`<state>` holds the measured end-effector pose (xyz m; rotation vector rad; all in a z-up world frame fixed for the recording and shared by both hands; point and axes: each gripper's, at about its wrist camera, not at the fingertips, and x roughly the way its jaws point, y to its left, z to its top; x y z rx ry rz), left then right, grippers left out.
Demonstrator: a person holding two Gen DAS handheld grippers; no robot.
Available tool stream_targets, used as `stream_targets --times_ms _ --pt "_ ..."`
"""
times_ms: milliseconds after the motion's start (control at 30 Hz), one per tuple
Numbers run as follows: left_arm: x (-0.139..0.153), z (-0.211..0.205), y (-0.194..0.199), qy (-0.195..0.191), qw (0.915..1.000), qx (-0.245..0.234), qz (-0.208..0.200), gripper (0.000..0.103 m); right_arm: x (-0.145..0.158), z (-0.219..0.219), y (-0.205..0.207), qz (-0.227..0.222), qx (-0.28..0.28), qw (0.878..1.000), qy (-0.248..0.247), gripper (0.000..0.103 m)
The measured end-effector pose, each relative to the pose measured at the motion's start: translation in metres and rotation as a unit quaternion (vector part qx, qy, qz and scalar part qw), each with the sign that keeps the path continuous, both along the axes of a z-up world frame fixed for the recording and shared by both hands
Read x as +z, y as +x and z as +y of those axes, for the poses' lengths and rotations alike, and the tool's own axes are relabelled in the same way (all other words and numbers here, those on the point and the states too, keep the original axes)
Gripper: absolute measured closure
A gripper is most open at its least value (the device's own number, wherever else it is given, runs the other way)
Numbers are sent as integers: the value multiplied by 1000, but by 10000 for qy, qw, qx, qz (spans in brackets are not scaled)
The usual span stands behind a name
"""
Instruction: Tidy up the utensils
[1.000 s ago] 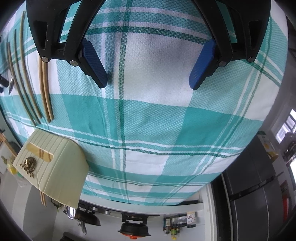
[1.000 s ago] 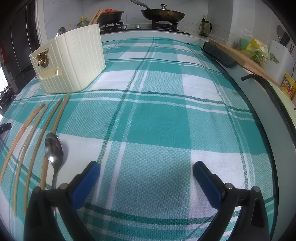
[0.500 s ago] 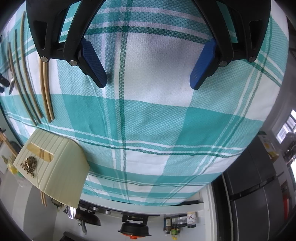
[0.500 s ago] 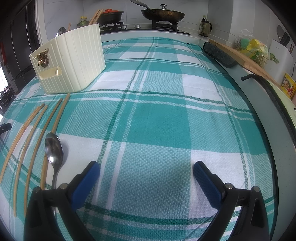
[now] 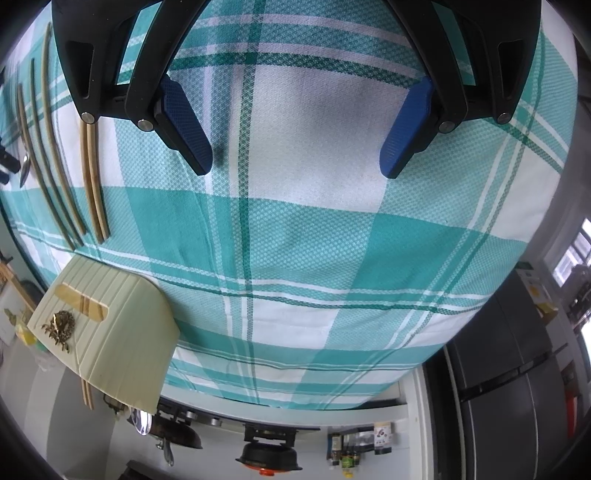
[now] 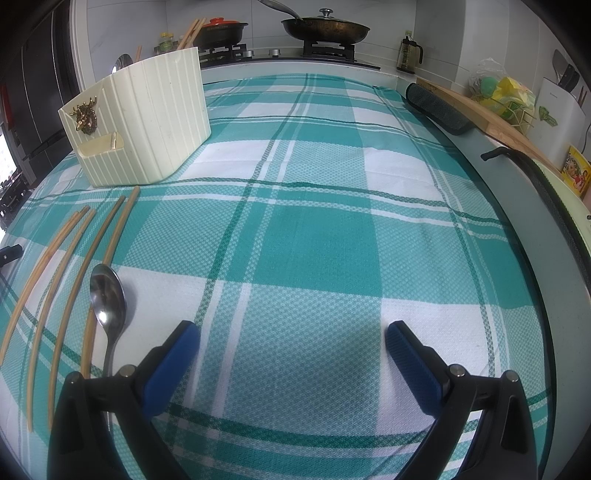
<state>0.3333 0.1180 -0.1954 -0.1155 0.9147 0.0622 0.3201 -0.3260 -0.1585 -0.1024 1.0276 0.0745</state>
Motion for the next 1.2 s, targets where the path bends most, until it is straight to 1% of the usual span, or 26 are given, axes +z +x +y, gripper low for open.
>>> stream_targets --times_ms 467,600,900,1100,1200 --pt "0 0 0 -6 10000 8 -2 10 0 0 0 -2 -1 10000 0 0" --pt "0 -1 0 -24 10000 -25 5 8 0 0 0 -2 -1 10000 0 0" --pt "-2 -6 2 124 9999 -83 81 6 0 0 0 -1 -1 10000 -1 0" --pt "-2 -5 2 106 9999 -76 73 6 0 0 0 -1 -1 10000 -1 0" --pt "-1 -3 1 20 10000 -62 45 6 0 0 0 -2 -1 10000 -1 0"
